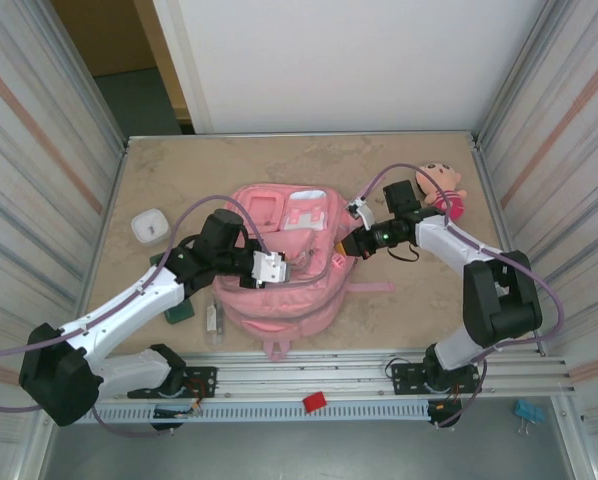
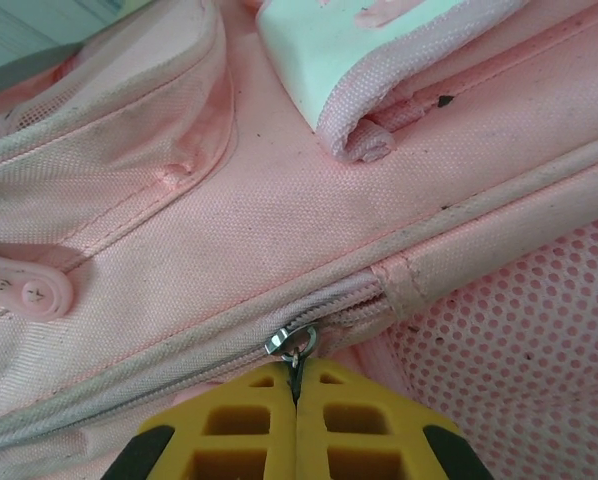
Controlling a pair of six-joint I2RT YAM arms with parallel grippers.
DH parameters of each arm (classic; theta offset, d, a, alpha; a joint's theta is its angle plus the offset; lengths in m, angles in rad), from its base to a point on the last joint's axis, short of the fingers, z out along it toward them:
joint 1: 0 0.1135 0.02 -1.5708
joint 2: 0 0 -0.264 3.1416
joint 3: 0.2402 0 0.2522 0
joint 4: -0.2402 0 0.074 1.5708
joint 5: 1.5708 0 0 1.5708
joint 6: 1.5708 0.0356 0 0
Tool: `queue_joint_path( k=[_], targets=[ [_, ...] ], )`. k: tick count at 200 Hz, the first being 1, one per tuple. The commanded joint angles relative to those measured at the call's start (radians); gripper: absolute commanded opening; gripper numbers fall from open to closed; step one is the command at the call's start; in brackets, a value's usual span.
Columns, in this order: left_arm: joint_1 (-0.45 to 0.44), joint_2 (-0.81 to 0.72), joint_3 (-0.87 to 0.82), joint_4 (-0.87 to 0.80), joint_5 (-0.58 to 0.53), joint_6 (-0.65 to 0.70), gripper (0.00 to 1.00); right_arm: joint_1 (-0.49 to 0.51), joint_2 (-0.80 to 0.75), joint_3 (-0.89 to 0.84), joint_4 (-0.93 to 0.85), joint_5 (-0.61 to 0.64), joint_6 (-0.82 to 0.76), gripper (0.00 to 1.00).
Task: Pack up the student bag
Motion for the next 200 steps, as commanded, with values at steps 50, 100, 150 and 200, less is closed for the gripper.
queue_joint_path(
  k=[50,100,150,200],
  targets=[
    [-0.081,0.029,0.001,0.178,-0.233,-0.031,0.03,-0.018,-0.04,0.133,-0.212,-0.082,0.15,0.0],
    [-0.09,0.025,-0.024,0.228,-0.226,-0.058,0.03,-0.017,-0.045,0.197,-0.335,-0.015,0.17,0.0],
    [-0.12,0.039,-0.036,0.296,-0.269,-0.233,0.01,0.032,-0.074,0.131,-0.306,-0.03,0.257,0.0],
    [-0.144,0.074,-0.079,0.441,-0.458,-0.427,0.01,0.08,-0.229,-0.046,-0.118,-0.046,0.487,0.0]
  ],
)
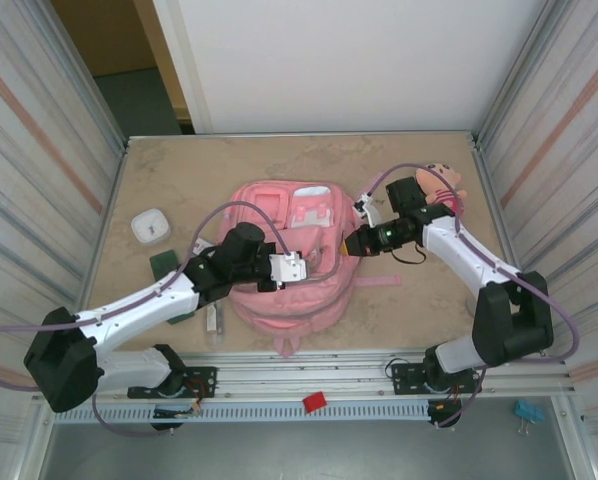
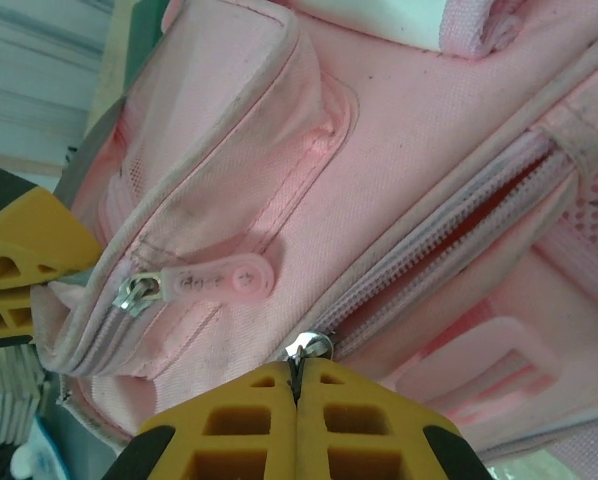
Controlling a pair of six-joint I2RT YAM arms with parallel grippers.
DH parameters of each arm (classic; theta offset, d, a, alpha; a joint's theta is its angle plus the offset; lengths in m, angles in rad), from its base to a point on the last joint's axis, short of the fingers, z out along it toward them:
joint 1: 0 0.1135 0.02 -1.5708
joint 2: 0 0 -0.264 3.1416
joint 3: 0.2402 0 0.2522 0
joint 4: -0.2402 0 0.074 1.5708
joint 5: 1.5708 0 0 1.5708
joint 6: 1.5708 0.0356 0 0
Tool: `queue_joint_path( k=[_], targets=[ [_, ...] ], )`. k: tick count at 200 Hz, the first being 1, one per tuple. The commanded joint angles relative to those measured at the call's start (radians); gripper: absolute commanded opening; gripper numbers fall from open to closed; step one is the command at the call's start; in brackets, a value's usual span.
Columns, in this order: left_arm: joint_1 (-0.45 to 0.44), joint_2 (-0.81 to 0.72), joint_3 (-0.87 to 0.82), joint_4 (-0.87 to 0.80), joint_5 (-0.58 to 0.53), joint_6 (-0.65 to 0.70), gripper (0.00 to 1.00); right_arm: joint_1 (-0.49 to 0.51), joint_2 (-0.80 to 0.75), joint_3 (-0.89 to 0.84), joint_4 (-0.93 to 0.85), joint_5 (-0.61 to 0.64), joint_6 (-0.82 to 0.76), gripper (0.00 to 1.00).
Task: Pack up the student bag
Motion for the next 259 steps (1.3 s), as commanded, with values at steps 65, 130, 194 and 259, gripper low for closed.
queue_joint_path(
  k=[65,130,194,259],
  targets=[
    [0.012,0.003,-0.019,0.218,-0.163,-0.134,0.02,0.075,-0.204,-0.166,0.105,-0.065,0.241,0.0],
    [-0.013,0.028,0.0,0.262,-0.174,-0.278,0.02,0.223,-0.22,-0.167,0.194,-0.02,0.331,0.0],
    [-0.039,0.043,0.005,0.287,-0.112,-0.261,0.03,0.202,-0.247,-0.257,0.272,0.142,0.409,0.2],
    [-0.039,0.055,0.03,0.282,-0.174,-0.311,0.03,0.242,-0.243,-0.256,0.333,0.128,0.457,0.0]
  ],
)
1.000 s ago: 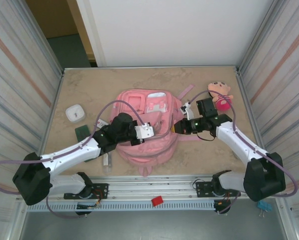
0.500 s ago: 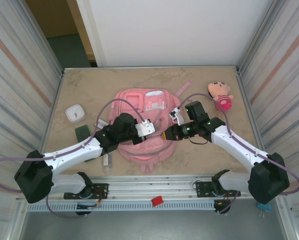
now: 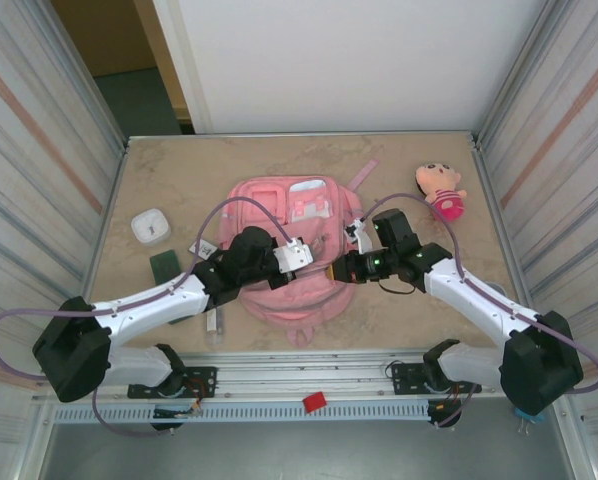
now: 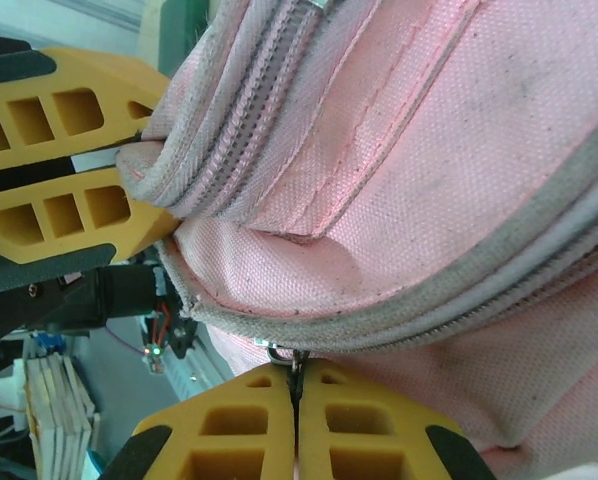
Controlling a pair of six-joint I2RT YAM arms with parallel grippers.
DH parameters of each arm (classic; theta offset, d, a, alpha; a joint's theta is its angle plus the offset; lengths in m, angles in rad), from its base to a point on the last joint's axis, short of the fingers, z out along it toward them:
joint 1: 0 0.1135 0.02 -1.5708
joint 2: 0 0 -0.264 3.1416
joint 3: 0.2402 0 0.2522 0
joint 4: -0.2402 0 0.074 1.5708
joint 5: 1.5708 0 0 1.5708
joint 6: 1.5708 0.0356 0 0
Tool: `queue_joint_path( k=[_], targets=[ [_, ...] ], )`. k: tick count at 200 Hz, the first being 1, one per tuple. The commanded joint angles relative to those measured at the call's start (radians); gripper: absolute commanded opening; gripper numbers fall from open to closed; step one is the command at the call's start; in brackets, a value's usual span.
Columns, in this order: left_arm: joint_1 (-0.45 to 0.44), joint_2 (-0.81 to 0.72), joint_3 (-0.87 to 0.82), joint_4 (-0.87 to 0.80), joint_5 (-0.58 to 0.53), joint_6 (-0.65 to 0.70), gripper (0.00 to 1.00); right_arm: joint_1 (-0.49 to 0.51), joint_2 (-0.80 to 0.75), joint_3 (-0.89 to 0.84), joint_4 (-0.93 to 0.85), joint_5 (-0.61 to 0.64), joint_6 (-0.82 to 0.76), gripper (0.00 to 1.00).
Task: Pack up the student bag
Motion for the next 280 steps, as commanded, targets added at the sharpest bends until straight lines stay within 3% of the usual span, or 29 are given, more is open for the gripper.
queue_joint_path(
  k=[1,28,58,98,116,157,183,213,280],
  targets=[
    [-0.005,-0.006,0.065,0.097,-0.053,-0.065,0.03,0.027,-0.009,-0.002,0.065,0.02,0.051,0.0],
    [-0.004,0.026,0.086,0.103,-0.132,-0.113,0.02,0.102,-0.039,-0.001,0.136,0.039,0.131,0.0],
    [-0.004,0.043,0.095,0.131,-0.098,-0.142,0.02,0.177,-0.036,-0.003,0.197,0.088,0.192,0.05],
    [-0.003,0.013,0.088,0.117,-0.003,-0.099,0.03,0.141,-0.113,-0.033,0.203,0.126,0.216,0.39],
    [0.004,-0.009,0.08,0.084,0.089,-0.051,0.04,0.1,-0.176,-0.053,0.201,0.142,0.239,0.52],
    [0.066,-0.054,0.055,0.13,0.24,-0.083,0.04,0.01,-0.312,-0.109,0.229,0.255,0.4,0.81],
    [0.078,-0.067,0.081,0.079,0.297,-0.07,0.04,-0.004,-0.298,-0.081,0.179,0.281,0.504,0.86],
    [0.078,-0.087,0.068,0.065,0.317,-0.078,0.04,0.013,-0.257,-0.106,0.318,0.24,0.595,0.86],
    [0.099,-0.073,0.072,0.06,0.365,-0.073,0.05,0.143,-0.216,-0.17,0.421,0.493,0.788,0.9]
  ],
)
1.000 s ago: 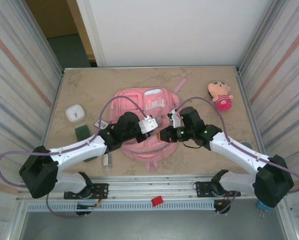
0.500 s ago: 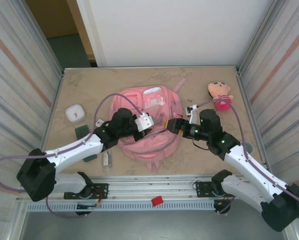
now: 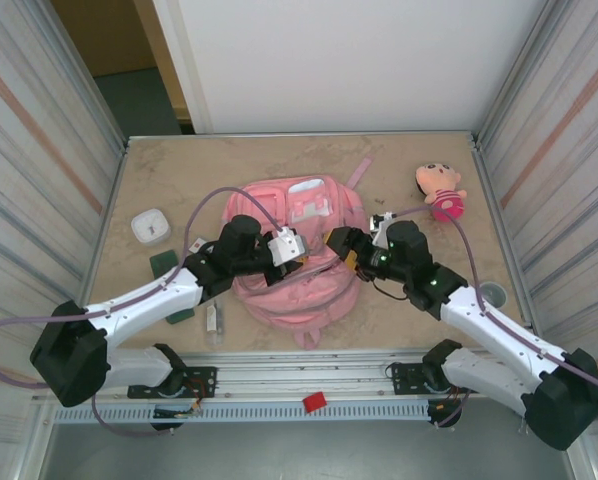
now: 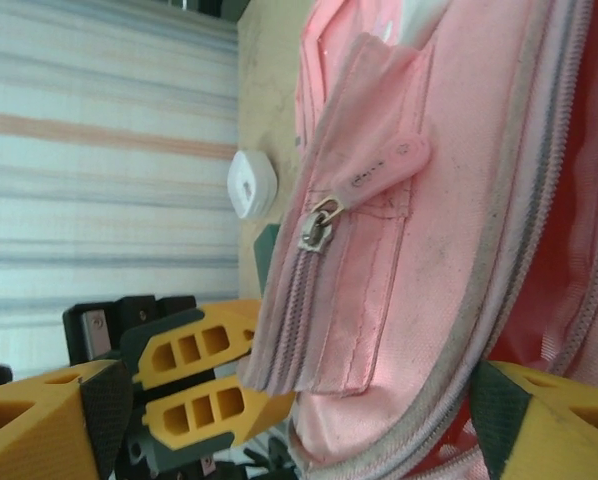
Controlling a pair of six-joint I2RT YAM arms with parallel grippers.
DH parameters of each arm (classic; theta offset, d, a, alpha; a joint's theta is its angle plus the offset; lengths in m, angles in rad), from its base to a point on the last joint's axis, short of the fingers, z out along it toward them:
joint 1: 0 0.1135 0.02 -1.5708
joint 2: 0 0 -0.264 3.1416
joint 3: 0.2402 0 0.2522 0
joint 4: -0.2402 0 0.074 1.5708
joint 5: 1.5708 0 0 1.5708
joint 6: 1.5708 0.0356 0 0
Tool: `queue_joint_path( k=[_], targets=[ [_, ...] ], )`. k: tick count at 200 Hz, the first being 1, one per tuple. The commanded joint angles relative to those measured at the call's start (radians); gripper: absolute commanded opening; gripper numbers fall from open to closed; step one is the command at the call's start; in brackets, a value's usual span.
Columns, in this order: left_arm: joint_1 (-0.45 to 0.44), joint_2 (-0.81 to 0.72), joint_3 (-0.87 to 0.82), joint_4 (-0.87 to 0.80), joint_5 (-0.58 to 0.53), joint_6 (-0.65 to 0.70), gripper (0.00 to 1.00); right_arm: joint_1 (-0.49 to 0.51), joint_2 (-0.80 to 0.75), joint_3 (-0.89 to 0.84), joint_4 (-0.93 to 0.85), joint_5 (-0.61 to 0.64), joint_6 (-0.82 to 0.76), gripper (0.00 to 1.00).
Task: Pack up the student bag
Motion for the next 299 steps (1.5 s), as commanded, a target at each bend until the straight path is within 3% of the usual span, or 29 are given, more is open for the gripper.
queue_joint_path(
  k=[1,36,62,99,122,168,217,240,270,299],
  targets=[
    [0.011,-0.053,0.036,0.106,0.094,-0.004,0.05,0.035,0.019,-0.034,0.089,0.103,0.11,0.9],
    [0.02,-0.02,0.057,0.065,0.159,0.052,0.11,0.038,0.132,0.004,0.183,0.071,0.117,0.9],
    [0.02,-0.011,0.059,0.057,0.173,0.043,0.3,0.039,0.253,0.062,0.228,0.048,0.122,0.88],
    [0.02,-0.058,0.09,-0.039,0.08,-0.051,0.52,0.036,0.336,0.097,0.304,0.079,0.138,0.84],
    [0.018,-0.086,0.128,-0.123,-0.039,-0.188,0.58,0.049,0.353,0.099,0.331,0.129,0.132,0.68],
    [0.0,-0.19,0.176,-0.351,-0.176,-0.403,0.61,0.125,0.385,0.037,0.492,0.171,0.062,0.43],
    [-0.215,-0.29,0.055,-0.373,-0.439,-0.634,0.6,0.21,0.451,-0.014,0.663,0.161,0.069,0.16],
    [-0.282,-0.258,0.046,-0.412,-0.497,-0.7,0.6,0.214,0.451,-0.007,0.668,0.16,0.063,0.15],
    [-0.301,-0.228,0.044,-0.477,-0.553,-0.771,0.61,0.214,0.424,0.014,0.641,0.165,0.037,0.13],
    [-0.305,-0.207,0.015,-0.457,-0.529,-0.829,0.62,0.233,0.362,0.004,0.597,0.21,0.014,0.13]
  ],
)
